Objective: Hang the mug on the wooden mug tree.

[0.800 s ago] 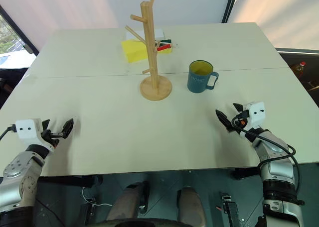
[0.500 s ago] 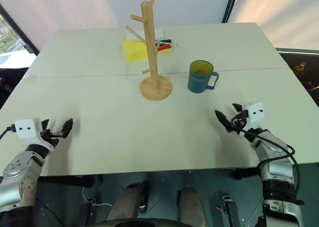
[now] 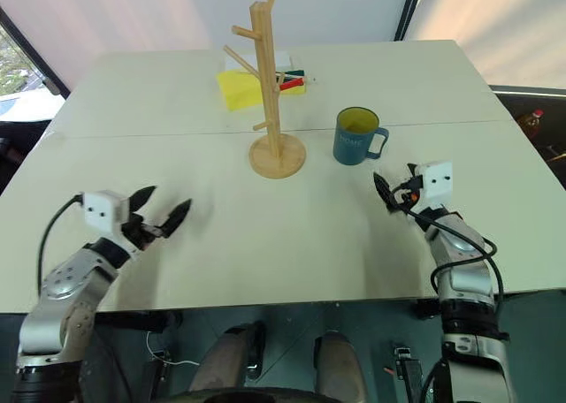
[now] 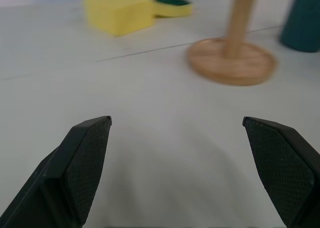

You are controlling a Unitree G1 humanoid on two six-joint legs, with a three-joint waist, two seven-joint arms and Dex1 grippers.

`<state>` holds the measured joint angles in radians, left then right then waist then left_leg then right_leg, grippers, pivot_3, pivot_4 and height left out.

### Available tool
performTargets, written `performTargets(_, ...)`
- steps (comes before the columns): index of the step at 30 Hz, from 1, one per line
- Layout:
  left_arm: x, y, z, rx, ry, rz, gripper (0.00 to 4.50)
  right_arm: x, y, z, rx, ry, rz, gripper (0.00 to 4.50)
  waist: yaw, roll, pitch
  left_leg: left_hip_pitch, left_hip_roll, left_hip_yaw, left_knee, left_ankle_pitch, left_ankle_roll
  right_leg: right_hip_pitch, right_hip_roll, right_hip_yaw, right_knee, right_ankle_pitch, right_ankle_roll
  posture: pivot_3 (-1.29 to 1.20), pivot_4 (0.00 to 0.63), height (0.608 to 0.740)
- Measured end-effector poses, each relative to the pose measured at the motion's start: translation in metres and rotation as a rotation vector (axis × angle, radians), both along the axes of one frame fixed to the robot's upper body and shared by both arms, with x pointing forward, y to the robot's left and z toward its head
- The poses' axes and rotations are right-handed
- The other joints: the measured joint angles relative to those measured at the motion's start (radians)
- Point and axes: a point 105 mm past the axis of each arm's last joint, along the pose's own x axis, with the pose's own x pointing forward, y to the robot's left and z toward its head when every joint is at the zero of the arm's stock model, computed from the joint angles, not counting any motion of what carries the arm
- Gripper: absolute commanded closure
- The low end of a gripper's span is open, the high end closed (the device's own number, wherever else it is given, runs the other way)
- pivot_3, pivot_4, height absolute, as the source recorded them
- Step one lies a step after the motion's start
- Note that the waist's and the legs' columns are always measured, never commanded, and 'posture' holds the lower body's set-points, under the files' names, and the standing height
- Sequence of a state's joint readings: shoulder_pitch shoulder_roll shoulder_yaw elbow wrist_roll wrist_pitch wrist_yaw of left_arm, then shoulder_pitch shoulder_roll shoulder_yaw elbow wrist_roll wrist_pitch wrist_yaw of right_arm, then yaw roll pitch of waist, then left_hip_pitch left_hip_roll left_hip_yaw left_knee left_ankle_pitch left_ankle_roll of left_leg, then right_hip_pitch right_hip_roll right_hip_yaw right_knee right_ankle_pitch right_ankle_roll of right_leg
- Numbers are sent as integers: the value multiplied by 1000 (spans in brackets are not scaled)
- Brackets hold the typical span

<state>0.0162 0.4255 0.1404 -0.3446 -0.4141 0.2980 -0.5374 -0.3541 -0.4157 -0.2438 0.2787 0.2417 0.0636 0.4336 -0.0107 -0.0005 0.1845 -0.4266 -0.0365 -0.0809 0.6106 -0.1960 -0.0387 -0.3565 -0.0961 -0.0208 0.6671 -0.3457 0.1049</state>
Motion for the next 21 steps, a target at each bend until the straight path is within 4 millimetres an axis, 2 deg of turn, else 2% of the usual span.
performTargets(3,-3,-36,11,-5,-36,-168,0,10,10,-1,-5,-12,-29,193,-1,0,0,0,0,0,0,0,0,0,0,0,0,1,1,0,150,740)
performTargets(7,-8,-64,22,9,-66,-304,0,22,10,-7,-13,-4,-105,193,-2,0,0,0,0,0,0,0,0,0,1,0,0,1,2,0,150,740)
performTargets(14,-7,-78,32,17,-100,-367,0,30,9,-5,-17,-26,-141,193,-3,0,0,1,0,0,0,0,0,0,1,-1,2,2,3,0,150,740)
performTargets(21,-8,-83,41,26,-135,-390,0,41,10,-3,-13,-27,-148,193,-5,0,0,1,0,0,1,0,0,0,2,-1,2,2,3,0,150,740)
